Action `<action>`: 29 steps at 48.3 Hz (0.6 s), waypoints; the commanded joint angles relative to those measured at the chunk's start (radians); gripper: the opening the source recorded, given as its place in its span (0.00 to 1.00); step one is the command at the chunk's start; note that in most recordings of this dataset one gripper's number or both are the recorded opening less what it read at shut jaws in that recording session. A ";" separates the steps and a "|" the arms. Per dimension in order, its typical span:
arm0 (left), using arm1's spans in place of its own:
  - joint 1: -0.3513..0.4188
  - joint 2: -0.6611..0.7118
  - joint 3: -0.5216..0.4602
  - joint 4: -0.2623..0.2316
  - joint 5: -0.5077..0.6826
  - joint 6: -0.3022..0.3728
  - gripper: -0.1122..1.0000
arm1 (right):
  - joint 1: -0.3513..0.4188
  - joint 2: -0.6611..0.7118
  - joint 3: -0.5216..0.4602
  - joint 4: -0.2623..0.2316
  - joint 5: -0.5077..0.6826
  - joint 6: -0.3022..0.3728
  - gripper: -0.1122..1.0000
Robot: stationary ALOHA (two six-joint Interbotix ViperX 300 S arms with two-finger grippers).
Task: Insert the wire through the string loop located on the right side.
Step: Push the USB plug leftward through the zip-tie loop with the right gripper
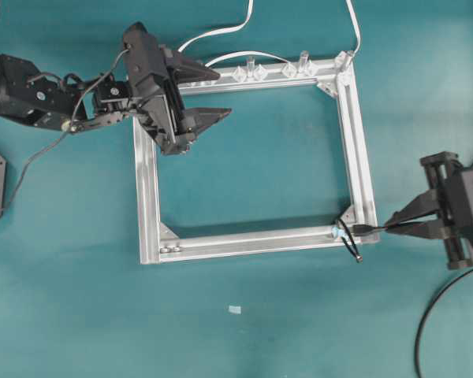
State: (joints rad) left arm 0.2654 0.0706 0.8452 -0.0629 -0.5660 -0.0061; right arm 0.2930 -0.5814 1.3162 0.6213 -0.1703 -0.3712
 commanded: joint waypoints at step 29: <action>0.002 -0.029 -0.018 0.003 -0.005 0.002 0.82 | 0.006 0.281 -0.183 -0.026 -0.051 0.000 0.16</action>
State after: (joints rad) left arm 0.2654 0.0706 0.8406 -0.0629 -0.5676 -0.0061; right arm 0.2961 -0.3083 1.1612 0.5967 -0.1994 -0.3712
